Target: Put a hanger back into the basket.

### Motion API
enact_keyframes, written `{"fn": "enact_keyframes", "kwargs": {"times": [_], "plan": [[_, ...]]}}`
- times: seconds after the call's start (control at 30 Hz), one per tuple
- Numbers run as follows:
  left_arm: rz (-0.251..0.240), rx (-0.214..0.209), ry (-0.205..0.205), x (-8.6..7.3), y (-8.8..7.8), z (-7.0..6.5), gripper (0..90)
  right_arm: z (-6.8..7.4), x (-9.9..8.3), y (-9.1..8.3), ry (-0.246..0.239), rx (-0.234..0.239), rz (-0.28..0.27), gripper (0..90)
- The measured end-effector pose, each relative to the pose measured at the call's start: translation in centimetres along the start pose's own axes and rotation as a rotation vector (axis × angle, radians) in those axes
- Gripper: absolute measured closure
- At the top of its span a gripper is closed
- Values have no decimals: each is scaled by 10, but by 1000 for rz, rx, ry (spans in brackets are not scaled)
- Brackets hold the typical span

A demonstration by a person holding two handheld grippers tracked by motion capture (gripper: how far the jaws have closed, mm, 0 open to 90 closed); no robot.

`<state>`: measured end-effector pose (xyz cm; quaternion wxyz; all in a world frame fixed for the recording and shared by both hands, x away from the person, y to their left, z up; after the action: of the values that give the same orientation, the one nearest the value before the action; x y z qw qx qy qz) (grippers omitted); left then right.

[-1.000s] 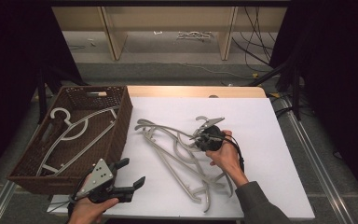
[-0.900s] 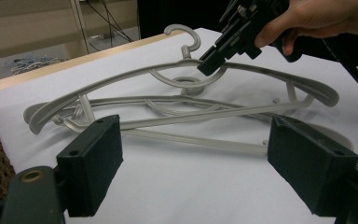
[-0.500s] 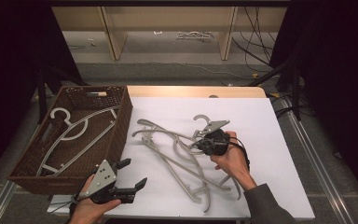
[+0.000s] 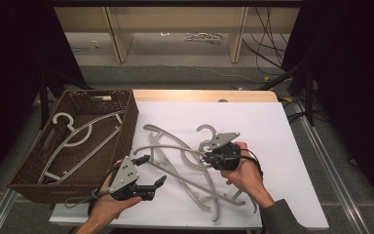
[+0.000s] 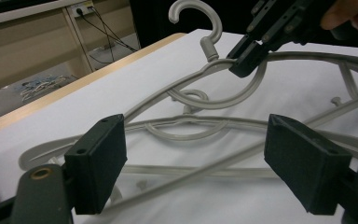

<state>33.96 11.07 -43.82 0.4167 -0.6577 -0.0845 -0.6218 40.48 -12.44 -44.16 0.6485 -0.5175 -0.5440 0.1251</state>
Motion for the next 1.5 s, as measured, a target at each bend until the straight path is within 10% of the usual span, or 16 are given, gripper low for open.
{"fn": "enact_keyframes", "kwargs": {"times": [0.5, 1.13, 1.27, 1.5], "plan": [[136, -116, 83, 24, 52, -18, 275, 25, -6, -16, -98, 21, -2, 828], [296, -188, 327, 35, 67, -27, 631, 45, -1, -26, -173, 38, -24, 827], [307, -171, 469, 37, 66, -29, 709, 48, 0, -25, -199, 40, -21, 827], [339, -162, 528, 40, 57, -31, 759, 49, 1, -26, -238, 59, -31, 821]]}}
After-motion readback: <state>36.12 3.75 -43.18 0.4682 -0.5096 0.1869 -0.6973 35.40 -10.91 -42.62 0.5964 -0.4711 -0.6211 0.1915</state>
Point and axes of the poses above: each handheld gripper's, and its own axes: y roughly forward along the jaws, x roughly out of its top, z roughly to its left, the point moved 5 cm from there along y, roughly forward along the jaws, and after that the axes turned 7 degrees about z, right-handed, at the moved point
